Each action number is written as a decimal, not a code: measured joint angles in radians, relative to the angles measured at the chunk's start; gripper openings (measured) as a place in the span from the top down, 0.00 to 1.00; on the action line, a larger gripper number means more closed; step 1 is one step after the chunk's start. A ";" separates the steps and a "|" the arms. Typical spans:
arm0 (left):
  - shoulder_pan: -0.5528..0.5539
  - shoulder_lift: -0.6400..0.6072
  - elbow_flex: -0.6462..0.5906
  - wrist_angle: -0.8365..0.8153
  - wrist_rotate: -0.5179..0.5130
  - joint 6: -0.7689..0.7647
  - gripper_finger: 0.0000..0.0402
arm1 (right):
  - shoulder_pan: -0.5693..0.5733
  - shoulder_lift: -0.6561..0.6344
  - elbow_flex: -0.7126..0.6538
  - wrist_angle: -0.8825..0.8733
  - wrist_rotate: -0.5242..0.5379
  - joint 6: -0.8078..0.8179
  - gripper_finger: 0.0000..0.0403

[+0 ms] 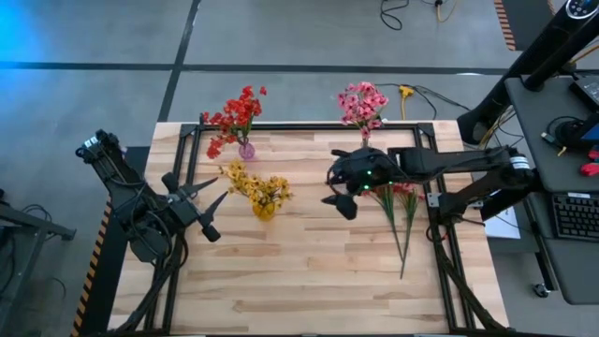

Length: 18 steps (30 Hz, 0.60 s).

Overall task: Sort flowers into vase by color
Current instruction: Put the red flower into the purple flower vase

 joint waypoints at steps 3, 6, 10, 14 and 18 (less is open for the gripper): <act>0.002 0.000 0.000 0.000 0.000 0.000 0.58 | 0.000 -0.017 0.000 -0.169 0.037 0.085 0.29; 0.007 0.000 0.000 0.000 0.000 0.000 0.58 | 0.000 -0.018 0.000 -0.320 0.075 0.158 0.29; 0.016 0.000 0.000 0.000 0.000 0.000 0.58 | 0.000 -0.016 -0.012 -0.463 0.101 0.225 0.29; 0.020 0.000 0.000 0.000 0.000 0.000 0.58 | 0.000 -0.017 -0.047 -0.532 0.115 0.284 0.29; 0.021 0.000 0.000 0.000 0.000 0.000 0.58 | 0.000 -0.017 -0.097 -0.565 0.115 0.335 0.29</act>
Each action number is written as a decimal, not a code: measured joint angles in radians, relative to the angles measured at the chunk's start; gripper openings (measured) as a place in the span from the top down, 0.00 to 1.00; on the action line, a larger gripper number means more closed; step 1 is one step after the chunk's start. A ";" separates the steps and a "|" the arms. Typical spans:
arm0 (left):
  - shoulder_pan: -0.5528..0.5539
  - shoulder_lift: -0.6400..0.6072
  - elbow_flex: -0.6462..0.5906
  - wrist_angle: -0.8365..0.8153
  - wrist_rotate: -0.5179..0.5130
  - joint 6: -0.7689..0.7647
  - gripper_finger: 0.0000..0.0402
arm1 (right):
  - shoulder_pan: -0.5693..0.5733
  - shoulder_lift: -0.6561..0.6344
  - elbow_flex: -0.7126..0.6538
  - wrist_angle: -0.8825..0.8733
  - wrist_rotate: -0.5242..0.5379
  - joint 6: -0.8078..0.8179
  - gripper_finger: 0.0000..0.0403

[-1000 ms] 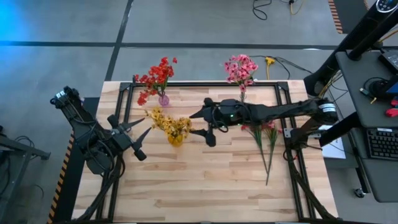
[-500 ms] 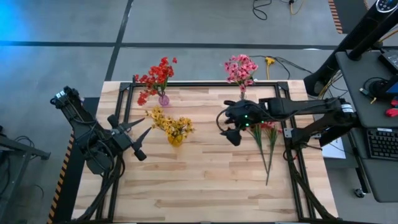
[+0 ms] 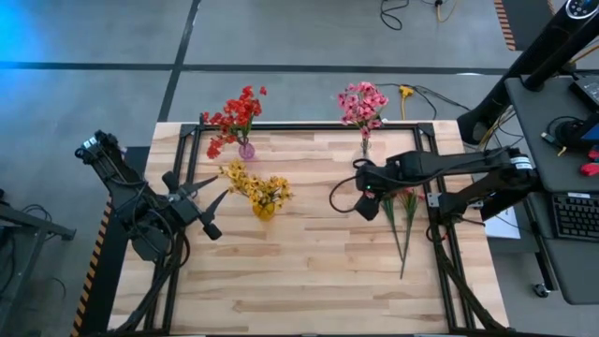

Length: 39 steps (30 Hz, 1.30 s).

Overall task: Sort flowers into vase by color
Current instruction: Put the red flower into the purple flower vase

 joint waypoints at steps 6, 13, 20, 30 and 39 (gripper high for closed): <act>0.000 0.000 0.000 0.000 0.000 0.000 0.58 | 0.000 0.000 -0.119 0.001 -0.006 0.082 0.29; 0.000 0.000 0.000 0.000 0.000 0.000 0.58 | 0.000 0.000 -0.267 0.003 -0.008 0.228 0.29; 0.000 0.000 0.000 0.000 0.000 0.004 0.58 | 0.000 0.000 -0.384 0.078 -0.008 0.301 0.29; 0.001 0.000 0.000 -0.001 0.000 0.004 0.58 | 0.000 0.016 -0.487 0.239 0.000 0.322 0.30; 0.001 0.000 0.000 -0.001 0.000 0.004 0.58 | 0.000 0.056 -0.539 0.342 0.000 0.326 0.41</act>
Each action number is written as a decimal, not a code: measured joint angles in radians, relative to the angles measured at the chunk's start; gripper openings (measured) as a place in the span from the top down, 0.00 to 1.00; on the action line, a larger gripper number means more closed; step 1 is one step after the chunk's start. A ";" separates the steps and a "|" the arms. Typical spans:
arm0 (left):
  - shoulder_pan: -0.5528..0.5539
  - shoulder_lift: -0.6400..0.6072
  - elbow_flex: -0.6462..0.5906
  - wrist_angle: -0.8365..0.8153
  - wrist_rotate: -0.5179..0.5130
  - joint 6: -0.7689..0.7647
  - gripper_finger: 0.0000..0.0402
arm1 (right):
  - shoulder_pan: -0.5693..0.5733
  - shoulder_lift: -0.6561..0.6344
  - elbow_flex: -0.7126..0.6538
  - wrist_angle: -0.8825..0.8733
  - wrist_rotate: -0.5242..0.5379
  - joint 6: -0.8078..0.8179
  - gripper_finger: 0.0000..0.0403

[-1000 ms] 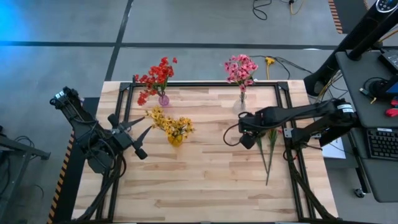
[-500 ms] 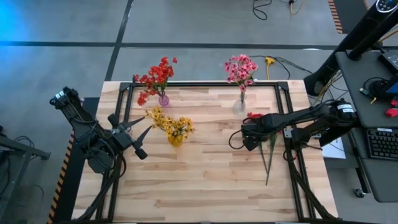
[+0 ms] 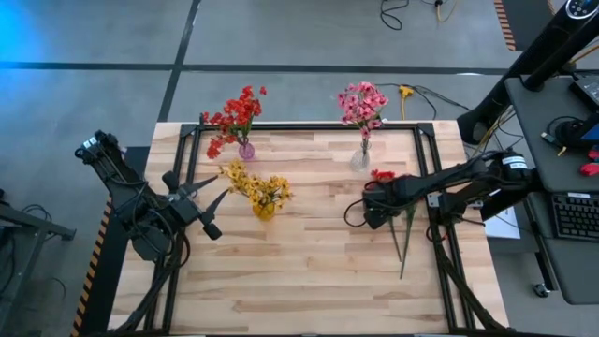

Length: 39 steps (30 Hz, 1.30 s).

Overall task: Sort flowers into vase by color
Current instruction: Put the red flower into the purple flower vase

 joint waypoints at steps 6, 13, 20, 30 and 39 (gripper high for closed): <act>0.000 0.000 0.000 0.000 0.000 0.000 0.58 | 0.000 -0.003 0.000 0.007 0.000 -0.003 0.53; 0.000 0.000 0.000 0.000 0.000 0.000 0.58 | 0.000 -0.004 0.000 0.005 0.001 -0.003 0.70; -0.001 0.000 0.000 0.000 0.000 0.000 0.58 | 0.000 -0.005 0.000 0.004 0.000 -0.017 0.86; -0.001 0.000 0.000 0.000 0.000 0.000 0.58 | 0.000 -0.087 0.016 0.000 -0.001 -0.038 0.93; -0.001 0.000 0.000 0.001 0.000 -0.011 0.58 | 0.017 -0.234 0.087 0.066 0.000 -0.143 0.93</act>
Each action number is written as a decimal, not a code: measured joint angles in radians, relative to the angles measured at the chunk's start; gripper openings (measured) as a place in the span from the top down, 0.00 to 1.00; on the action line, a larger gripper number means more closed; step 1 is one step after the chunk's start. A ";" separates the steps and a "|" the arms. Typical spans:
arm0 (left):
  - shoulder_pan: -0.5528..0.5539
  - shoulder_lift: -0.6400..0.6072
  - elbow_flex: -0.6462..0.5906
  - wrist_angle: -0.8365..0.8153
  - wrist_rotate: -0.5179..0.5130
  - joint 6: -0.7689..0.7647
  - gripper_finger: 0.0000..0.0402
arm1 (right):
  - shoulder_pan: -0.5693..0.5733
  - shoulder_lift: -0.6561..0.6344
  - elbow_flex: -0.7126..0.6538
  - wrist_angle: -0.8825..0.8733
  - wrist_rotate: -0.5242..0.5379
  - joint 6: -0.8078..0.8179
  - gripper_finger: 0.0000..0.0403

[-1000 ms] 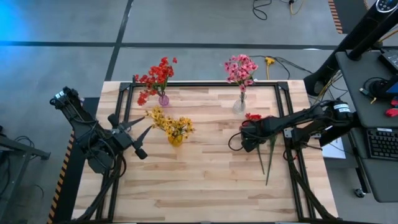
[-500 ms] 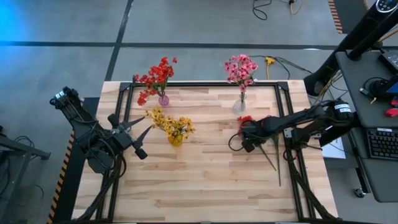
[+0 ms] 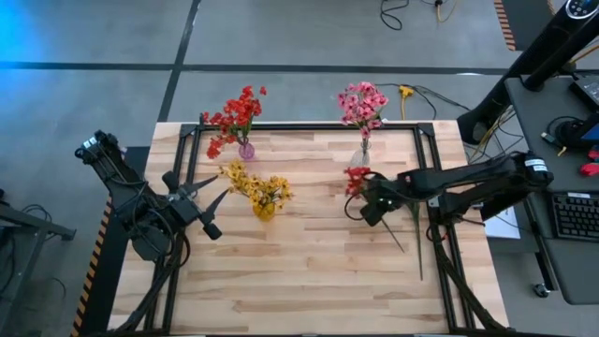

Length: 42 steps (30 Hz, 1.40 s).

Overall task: Sort flowers into vase by color
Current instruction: Put the red flower into the purple flower vase

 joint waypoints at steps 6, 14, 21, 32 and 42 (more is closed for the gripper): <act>0.000 0.002 0.000 0.006 0.042 -0.039 0.58 | 0.035 -0.112 0.009 0.158 -0.001 -0.091 0.93; 0.000 0.026 -0.001 0.234 0.332 0.060 0.58 | 0.068 -0.204 0.009 0.413 0.001 -0.301 0.93; 0.035 0.047 -0.001 0.423 0.513 0.261 0.59 | 0.069 -0.193 0.009 0.722 -0.008 -0.589 0.93; 0.281 0.086 -0.001 0.499 0.881 0.180 0.62 | 0.069 -0.143 0.009 1.236 -0.316 -0.851 0.93; 0.349 0.229 -0.002 0.671 0.883 0.203 0.52 | 0.068 -0.023 0.128 1.269 -0.324 -0.982 0.93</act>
